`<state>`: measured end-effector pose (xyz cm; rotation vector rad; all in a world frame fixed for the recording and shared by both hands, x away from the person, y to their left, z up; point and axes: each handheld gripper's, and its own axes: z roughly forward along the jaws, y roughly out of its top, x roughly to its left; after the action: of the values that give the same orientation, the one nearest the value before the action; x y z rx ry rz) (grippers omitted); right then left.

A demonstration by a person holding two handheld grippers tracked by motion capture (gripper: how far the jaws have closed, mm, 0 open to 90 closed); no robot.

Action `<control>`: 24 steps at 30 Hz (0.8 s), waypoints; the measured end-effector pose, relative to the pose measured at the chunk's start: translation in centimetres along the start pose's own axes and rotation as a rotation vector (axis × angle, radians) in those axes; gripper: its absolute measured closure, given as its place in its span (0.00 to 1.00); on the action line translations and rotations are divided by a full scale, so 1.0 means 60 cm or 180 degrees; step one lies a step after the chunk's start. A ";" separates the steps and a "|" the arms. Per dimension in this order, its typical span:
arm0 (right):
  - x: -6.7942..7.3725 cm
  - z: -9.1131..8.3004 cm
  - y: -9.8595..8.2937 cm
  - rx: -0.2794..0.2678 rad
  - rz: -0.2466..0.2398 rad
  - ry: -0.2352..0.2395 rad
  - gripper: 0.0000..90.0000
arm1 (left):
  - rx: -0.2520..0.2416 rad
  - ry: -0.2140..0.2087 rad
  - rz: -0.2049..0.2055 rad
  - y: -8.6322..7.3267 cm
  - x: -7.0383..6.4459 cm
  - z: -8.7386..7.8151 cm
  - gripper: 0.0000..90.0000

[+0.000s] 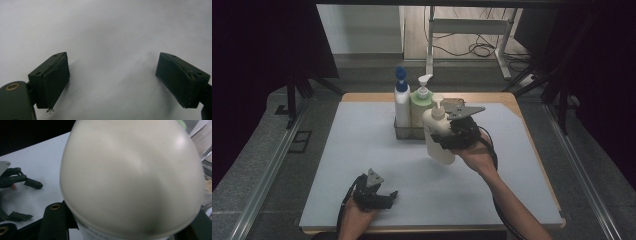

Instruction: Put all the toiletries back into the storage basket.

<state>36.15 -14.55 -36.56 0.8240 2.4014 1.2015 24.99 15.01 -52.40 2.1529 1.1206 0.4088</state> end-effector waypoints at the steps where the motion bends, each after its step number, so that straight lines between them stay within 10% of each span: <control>1: -0.003 -0.003 0.001 -0.0006 0.0013 -0.0013 0.43 | 0.0000 0.0000 0.0000 0.000 0.000 0.000 0.13; 24: -0.066 -0.035 0.017 -0.0075 0.0161 -0.0351 0.43 | -0.0002 0.0000 -0.0001 0.000 0.000 0.000 0.13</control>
<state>38.51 -17.81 -34.35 0.9240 2.2872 1.1691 24.99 15.01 -52.40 2.1522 1.1207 0.4089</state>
